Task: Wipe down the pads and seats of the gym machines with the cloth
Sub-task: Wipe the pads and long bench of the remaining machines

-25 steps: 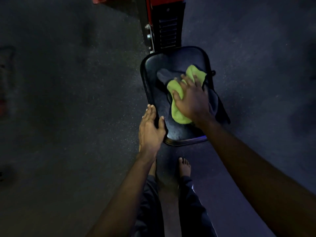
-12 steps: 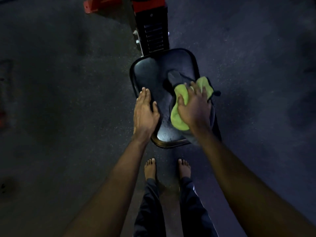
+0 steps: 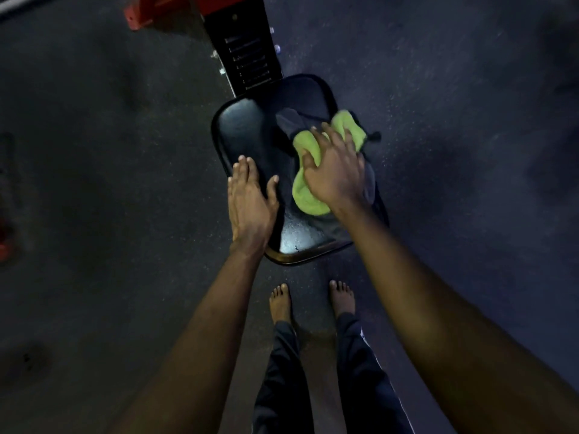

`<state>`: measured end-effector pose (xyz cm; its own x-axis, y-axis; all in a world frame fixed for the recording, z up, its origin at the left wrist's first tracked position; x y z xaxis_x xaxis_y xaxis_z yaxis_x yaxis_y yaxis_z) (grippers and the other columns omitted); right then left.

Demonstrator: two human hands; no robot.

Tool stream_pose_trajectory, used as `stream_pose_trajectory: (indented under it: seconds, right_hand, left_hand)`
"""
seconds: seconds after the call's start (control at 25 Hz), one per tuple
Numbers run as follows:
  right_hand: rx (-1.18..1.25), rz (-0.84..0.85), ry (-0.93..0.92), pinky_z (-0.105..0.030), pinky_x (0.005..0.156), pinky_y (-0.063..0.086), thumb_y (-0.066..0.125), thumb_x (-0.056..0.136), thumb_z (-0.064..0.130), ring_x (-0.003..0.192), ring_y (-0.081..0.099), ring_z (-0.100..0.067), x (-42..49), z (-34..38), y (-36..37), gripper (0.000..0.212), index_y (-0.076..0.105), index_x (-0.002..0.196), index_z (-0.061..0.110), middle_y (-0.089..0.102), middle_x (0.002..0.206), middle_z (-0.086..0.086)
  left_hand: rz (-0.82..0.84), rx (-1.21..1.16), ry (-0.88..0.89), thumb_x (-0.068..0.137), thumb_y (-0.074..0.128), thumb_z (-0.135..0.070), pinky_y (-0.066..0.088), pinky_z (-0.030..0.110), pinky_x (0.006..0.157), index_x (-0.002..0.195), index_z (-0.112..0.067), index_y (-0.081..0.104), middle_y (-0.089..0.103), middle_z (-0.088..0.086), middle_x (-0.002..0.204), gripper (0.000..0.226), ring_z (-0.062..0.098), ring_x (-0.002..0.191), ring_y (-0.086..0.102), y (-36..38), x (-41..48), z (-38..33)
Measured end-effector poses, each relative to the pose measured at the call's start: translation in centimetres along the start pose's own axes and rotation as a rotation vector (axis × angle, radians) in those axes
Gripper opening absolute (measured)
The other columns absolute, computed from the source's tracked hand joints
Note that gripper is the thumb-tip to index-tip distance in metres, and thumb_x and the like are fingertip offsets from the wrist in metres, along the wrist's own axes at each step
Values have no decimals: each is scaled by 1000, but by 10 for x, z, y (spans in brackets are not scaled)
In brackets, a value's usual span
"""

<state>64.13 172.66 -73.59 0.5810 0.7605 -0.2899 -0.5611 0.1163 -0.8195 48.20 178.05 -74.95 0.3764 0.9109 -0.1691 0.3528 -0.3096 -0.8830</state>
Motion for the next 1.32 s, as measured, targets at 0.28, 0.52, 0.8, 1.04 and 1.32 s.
stream_pose_trajectory:
  seconds: [0.28, 0.52, 0.8, 1.04, 1.32]
  right_hand:
    - [-51, 1, 93, -61, 116, 27, 46, 100, 46, 156, 9, -32, -10, -3, -3, 64, 28, 160, 28, 18, 169, 0]
    - [129, 48, 34, -53, 119, 24, 50, 100, 47, 154, 16, -32, 51, -4, -8, 64, 33, 159, 28, 21, 168, 1]
    - [201, -1, 154, -52, 116, 33, 53, 99, 45, 149, 27, -27, -51, -37, -9, 63, 33, 158, 34, 23, 166, 6]
    - [170, 6, 100, -49, 113, 38, 56, 97, 44, 146, 33, -31, 29, -19, -9, 66, 33, 158, 30, 26, 166, 0]
    - [212, -16, 131, -51, 115, 34, 49, 98, 47, 148, 29, -26, -35, -36, -11, 63, 34, 157, 32, 26, 165, 6]
  left_hand:
    - [68, 51, -23, 103, 47, -35, 14, 42, 124, 153, 2, 30, 24, 18, 163, 64, 30, 151, 19, -7, 6, -10]
    - [197, 193, -52, 97, 54, -52, 25, 41, 121, 150, 10, 29, 26, 27, 159, 85, 37, 147, 29, -12, 34, -34]
    - [226, -77, 127, 93, 67, -42, 16, 27, 120, 155, -9, 33, 24, 8, 164, 78, 20, 152, 18, -9, 45, -27]
    - [165, -179, 106, 93, 67, -43, 16, 37, 125, 155, -16, 34, 25, -1, 164, 75, 11, 152, 15, 0, 36, -24]
    - [79, -203, 82, 93, 65, -48, 21, 40, 124, 153, -17, 40, 31, -1, 162, 72, 11, 151, 20, 7, 31, -25]
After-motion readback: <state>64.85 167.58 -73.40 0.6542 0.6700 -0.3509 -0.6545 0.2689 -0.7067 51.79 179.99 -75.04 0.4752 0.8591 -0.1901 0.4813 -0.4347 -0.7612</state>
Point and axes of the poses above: each hand's wrist, its own x-axis towards the middle knuckle, its own y-axis out of the palm, z = x × y, the point moved 1 cm from there along x, towards the middle knuckle
